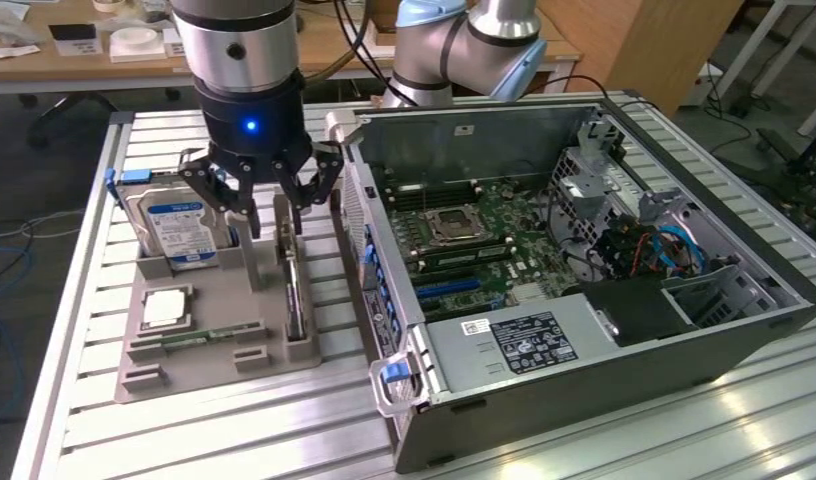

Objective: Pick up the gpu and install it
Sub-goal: 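Pick up the gpu and move the gpu toward the slot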

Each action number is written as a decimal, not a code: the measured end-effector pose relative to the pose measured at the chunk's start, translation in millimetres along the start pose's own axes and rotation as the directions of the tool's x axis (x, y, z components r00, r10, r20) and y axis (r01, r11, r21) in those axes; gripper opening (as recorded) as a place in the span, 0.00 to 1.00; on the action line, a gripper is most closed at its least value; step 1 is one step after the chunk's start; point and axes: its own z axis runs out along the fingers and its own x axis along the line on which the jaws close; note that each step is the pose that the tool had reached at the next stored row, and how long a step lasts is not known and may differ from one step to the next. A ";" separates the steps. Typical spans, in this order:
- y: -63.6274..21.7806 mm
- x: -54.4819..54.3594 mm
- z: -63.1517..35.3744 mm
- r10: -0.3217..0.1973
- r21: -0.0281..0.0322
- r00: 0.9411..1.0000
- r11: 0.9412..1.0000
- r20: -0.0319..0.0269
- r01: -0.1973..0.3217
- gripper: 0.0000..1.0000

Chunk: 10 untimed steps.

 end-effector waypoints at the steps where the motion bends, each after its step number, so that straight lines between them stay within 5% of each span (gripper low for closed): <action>1: 0.0 0.0 0.7 0.000 0.000 1.000 1.000 0.000 0.000 0.47; 10: -0.5 -0.7 9.4 0.000 0.000 1.000 1.000 0.000 0.000 0.47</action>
